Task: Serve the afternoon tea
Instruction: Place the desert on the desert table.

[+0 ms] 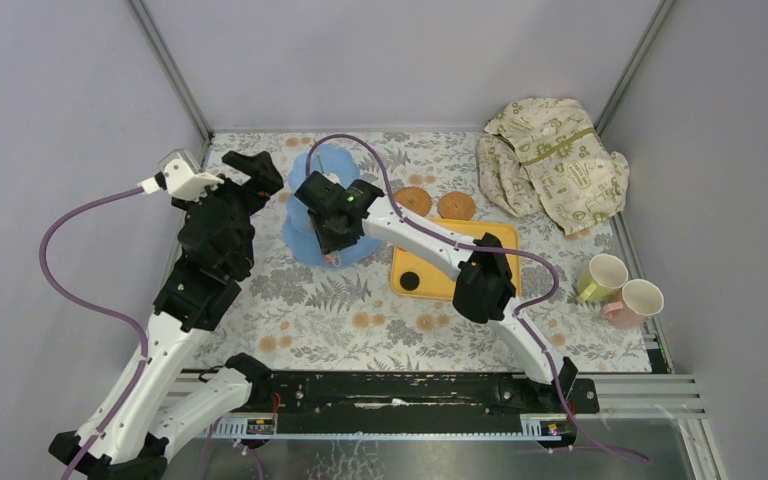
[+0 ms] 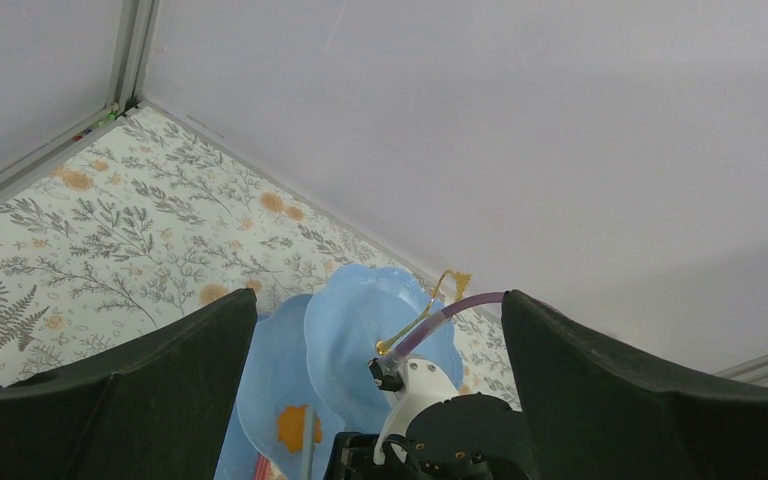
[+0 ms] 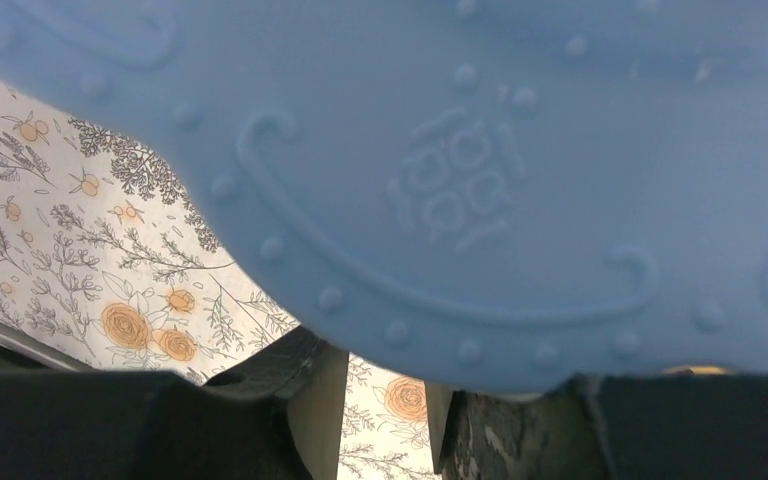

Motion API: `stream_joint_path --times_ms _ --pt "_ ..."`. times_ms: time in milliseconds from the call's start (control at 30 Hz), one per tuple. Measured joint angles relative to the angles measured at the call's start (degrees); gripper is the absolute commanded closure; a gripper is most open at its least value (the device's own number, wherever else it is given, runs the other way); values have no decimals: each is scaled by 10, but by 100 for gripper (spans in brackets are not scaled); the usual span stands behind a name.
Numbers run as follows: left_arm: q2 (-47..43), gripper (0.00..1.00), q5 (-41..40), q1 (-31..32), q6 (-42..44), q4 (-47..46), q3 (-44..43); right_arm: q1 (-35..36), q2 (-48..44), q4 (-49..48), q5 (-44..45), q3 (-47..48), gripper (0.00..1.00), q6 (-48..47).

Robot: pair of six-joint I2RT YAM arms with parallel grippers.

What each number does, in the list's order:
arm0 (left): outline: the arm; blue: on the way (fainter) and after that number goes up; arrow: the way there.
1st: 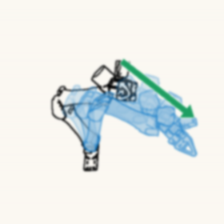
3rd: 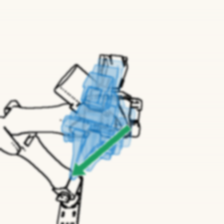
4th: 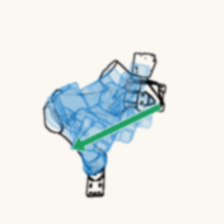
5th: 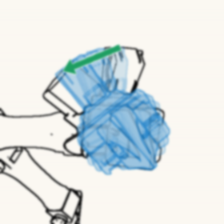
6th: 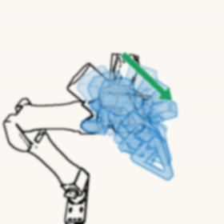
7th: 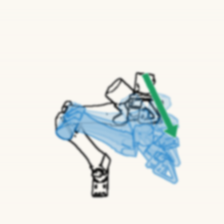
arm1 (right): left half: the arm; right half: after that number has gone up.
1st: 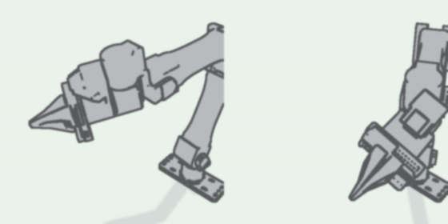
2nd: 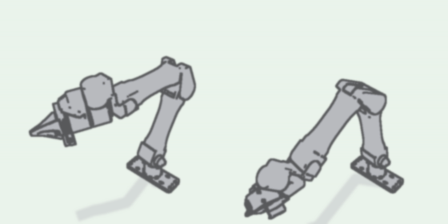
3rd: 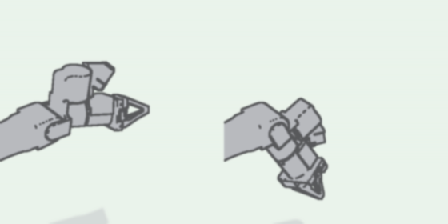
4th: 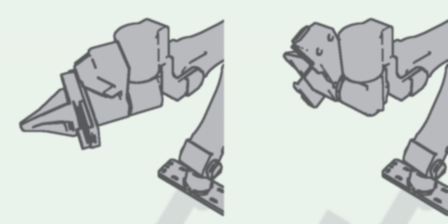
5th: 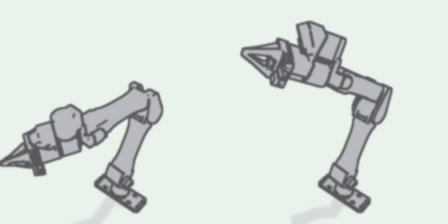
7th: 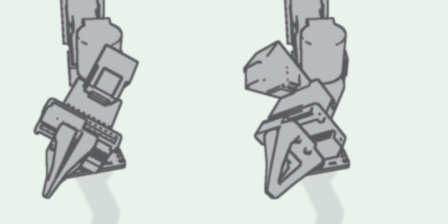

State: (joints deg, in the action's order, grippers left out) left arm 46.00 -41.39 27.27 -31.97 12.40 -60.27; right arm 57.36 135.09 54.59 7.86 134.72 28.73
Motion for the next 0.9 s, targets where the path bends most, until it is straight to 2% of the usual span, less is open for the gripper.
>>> stream_joint_path --times_ms 633,900 --pt "33 0 0 0 11 0 -21 0 -137 -94 0 -177 65 -11" --pt "64 0 16 0 24 0 -29 0 -234 -129 4 -295 65 -15"
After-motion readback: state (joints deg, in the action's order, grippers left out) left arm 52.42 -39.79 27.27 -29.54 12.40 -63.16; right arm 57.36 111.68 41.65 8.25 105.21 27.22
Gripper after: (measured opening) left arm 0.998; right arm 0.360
